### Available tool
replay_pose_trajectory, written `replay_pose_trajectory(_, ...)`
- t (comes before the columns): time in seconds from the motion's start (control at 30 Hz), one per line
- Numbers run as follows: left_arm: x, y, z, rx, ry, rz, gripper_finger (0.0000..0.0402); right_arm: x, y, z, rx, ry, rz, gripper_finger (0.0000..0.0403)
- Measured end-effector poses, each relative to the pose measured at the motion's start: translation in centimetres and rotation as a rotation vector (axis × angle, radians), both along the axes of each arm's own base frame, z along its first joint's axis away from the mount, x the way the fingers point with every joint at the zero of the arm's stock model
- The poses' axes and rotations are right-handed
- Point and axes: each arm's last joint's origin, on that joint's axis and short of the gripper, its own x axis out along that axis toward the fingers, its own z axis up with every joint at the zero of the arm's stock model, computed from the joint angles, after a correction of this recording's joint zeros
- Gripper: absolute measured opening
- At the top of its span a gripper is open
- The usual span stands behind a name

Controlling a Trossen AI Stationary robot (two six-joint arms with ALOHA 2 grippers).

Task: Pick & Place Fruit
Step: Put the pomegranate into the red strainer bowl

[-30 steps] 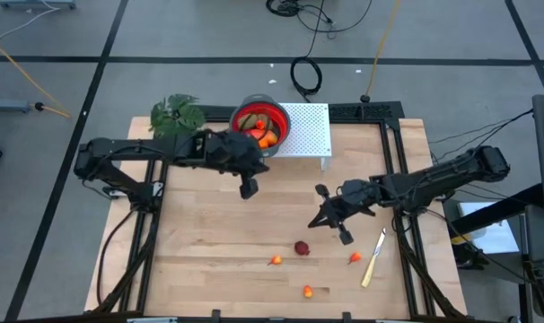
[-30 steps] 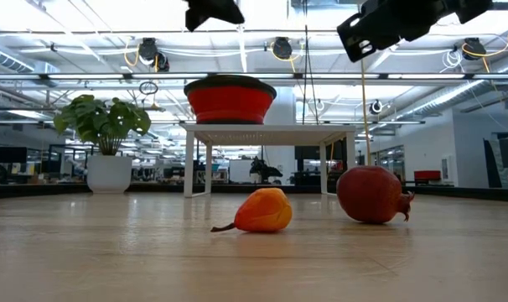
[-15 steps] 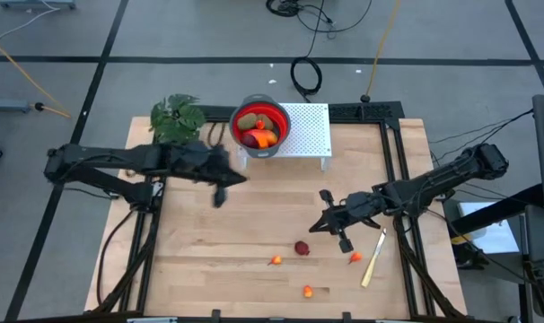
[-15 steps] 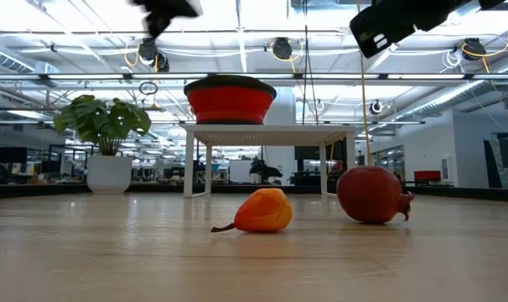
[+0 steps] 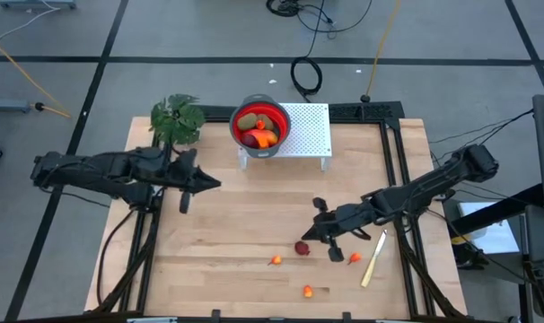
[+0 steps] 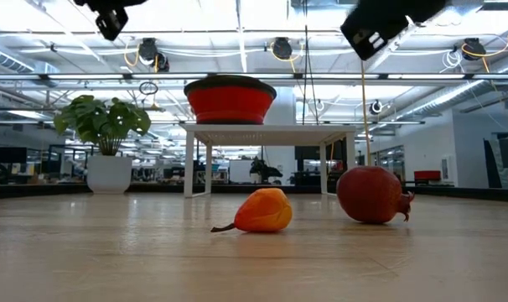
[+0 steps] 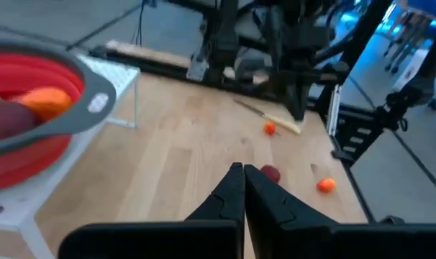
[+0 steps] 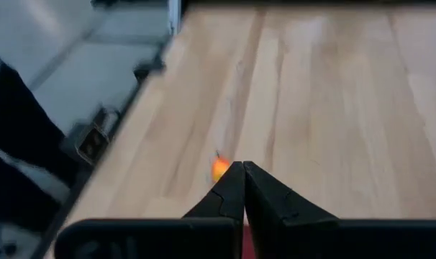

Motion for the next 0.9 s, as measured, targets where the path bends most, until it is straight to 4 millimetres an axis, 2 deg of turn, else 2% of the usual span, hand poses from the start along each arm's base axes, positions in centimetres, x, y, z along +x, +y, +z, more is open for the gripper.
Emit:
replay_pose_trajectory(0.23,-2.2,-0.3,-0.8,0.026,-0.054,-0.040,0.0007,2.7,1.2,0.2,-0.042,0.149,0.017,0.0000)
replay_pose_trajectory(0.57,-4.5,-0.7,-3.1,0.025,-0.111,-0.093,0.0011,6.1,2.4,0.7,-0.082,0.311,0.034,0.0000)
replay_pose_trajectory(0.73,-5.5,-0.9,-4.5,0.009,-0.125,-0.121,0.0002,7.0,2.4,0.4,-0.076,0.352,0.042,0.0001)
replay_pose_trajectory(0.9,-6.3,-1.0,-5.5,-0.007,-0.151,-0.138,0.0011,7.2,1.8,0.0,-0.050,0.396,-0.006,0.0019)
